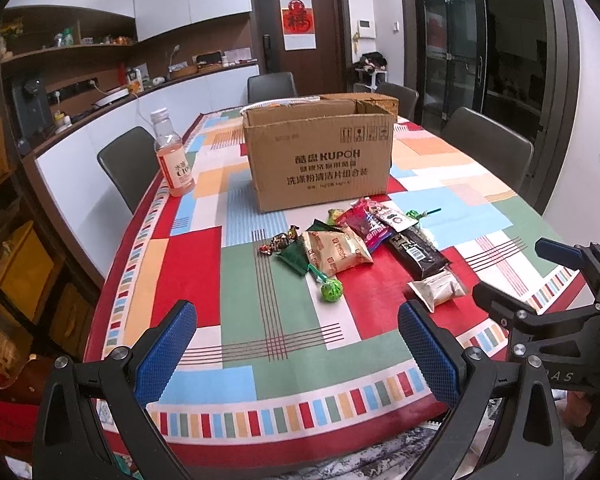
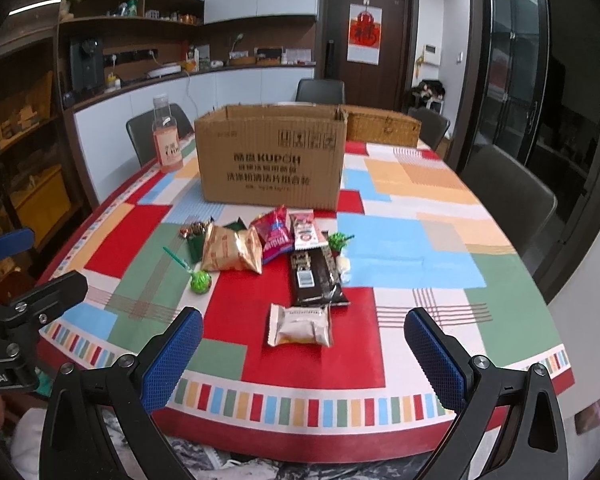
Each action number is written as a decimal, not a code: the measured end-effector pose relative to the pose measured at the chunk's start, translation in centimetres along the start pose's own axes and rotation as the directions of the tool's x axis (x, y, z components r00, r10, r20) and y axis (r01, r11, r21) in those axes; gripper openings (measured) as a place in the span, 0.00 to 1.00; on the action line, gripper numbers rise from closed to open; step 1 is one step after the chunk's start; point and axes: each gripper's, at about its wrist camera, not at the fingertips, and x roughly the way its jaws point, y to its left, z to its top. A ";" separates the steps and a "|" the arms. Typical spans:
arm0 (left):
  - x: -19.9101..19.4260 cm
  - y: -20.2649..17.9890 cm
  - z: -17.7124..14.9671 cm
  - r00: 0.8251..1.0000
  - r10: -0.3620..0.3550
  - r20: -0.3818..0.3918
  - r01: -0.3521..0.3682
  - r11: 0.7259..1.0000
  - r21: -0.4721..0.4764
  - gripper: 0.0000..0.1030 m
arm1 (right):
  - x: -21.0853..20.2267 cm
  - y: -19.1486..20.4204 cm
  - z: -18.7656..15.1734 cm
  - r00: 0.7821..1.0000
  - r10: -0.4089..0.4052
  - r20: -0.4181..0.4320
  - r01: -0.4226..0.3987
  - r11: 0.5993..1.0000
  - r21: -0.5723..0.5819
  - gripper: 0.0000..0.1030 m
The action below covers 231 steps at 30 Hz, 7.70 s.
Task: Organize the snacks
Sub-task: 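Grasp the green lollipop with the left tool while the right tool grasps the white pastry, then carry both snacks over the cardboard box and open both tools to drop them, then lower the left tool onto the gold candy while the right tool grasps the red snack bag, then close the left tool on the gold-wrapped candy and lift it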
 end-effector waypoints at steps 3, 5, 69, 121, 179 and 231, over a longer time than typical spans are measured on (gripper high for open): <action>1.1 -0.2 0.2 1.000 0.001 0.014 -0.002 0.999 0.035 0.99 | 1.3 -0.1 0.1 0.999 0.013 -0.047 -0.013 1.000 0.005 0.99; 2.0 -0.4 0.3 1.000 0.003 0.021 -0.005 0.998 0.064 0.99 | 2.3 -0.3 0.2 0.997 0.021 -0.078 -0.020 1.000 0.015 0.99; 10.1 0.4 12.7 0.992 -0.116 0.049 0.112 0.990 0.084 0.25 | 9.5 -2.2 12.7 0.988 0.148 -0.032 -0.149 0.989 -0.002 0.47; 13.3 4.3 16.1 0.997 -0.071 0.013 0.070 0.995 0.073 0.64 | 14.6 0.5 18.5 0.977 0.208 -0.051 -0.212 0.973 -0.092 0.60; 24.9 4.3 7.7 0.922 -0.148 -0.358 0.164 0.986 0.015 0.19 | 24.1 4.2 9.9 0.895 0.186 -0.407 -0.251 0.961 -0.113 0.34; 23.3 3.4 9.3 0.937 -0.161 -0.311 0.170 0.986 0.001 0.19 | 21.4 2.3 12.6 0.919 0.256 -0.300 -0.274 0.962 -0.018 0.33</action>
